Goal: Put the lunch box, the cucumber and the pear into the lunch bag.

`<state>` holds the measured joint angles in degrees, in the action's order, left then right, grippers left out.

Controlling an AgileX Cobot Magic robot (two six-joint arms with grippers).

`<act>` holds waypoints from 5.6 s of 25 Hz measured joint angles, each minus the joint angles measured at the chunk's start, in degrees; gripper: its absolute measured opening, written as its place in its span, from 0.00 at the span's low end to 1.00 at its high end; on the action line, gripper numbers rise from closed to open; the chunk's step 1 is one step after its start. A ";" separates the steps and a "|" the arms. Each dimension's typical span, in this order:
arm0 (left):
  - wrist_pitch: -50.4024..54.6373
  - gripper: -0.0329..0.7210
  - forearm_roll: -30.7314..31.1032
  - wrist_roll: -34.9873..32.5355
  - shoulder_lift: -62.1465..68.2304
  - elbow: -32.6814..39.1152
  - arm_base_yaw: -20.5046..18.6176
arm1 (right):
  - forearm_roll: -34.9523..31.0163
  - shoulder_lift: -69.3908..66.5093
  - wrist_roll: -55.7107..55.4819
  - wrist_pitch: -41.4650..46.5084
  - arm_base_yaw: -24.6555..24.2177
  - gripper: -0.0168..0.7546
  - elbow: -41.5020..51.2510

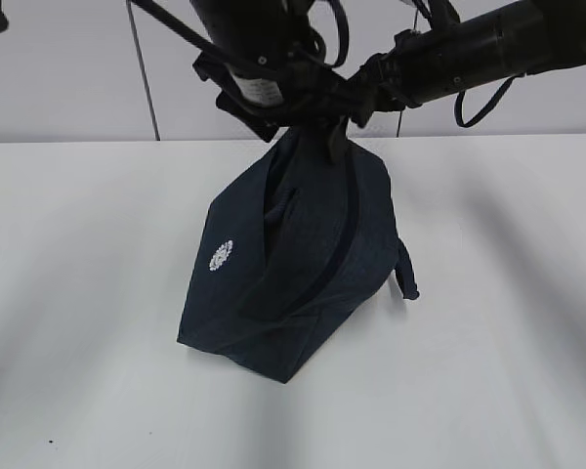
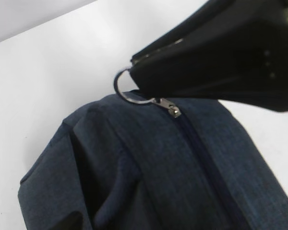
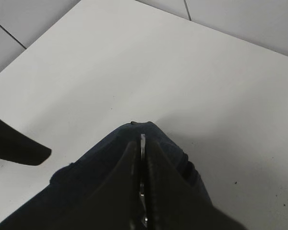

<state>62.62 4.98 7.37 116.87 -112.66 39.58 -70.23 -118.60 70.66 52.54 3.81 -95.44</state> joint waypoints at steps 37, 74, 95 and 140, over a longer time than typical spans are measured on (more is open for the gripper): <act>7.89 0.02 -14.74 -15.79 -3.86 -0.11 -6.46 | -3.69 -7.97 0.53 -5.34 -0.13 0.03 -1.23; -0.47 0.02 -33.85 -27.46 1.33 -0.11 -9.53 | 2.39 -7.77 -1.99 -6.64 -4.87 0.59 -3.45; -1.82 0.08 -26.11 -20.64 7.65 -0.40 -18.72 | 15.01 2.68 -12.08 0.30 -4.87 0.61 -3.45; 8.97 0.76 -8.35 -10.86 -16.21 3.32 -18.73 | 63.94 21.54 -56.47 18.49 1.59 0.69 -3.23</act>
<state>71.59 -3.37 -3.50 100.65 -109.34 20.85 -6.28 -97.05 14.19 71.03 5.40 -98.66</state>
